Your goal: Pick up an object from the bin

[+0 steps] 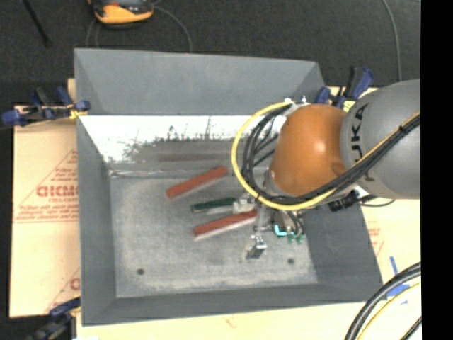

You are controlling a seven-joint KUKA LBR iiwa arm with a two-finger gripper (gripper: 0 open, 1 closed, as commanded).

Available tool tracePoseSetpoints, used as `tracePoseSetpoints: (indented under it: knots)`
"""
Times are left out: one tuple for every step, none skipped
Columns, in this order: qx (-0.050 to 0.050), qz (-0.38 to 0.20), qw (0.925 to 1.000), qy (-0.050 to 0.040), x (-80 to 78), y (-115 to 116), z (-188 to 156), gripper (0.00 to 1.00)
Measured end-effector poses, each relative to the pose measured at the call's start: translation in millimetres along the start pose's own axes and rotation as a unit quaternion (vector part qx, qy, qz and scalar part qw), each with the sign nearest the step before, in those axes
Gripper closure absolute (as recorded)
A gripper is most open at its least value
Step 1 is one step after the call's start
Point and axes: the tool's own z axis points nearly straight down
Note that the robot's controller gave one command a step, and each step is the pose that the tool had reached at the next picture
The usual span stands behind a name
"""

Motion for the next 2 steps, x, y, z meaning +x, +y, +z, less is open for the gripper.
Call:
tracePoseSetpoints:
  knots:
    - [0.000, 0.000, 1.0000, -0.0036, -1.8, 0.1, -3.3, 0.00]
    - [0.000, -0.003, 1.0000, -0.0090, -48.2, 14.9, 45.8, 0.00]
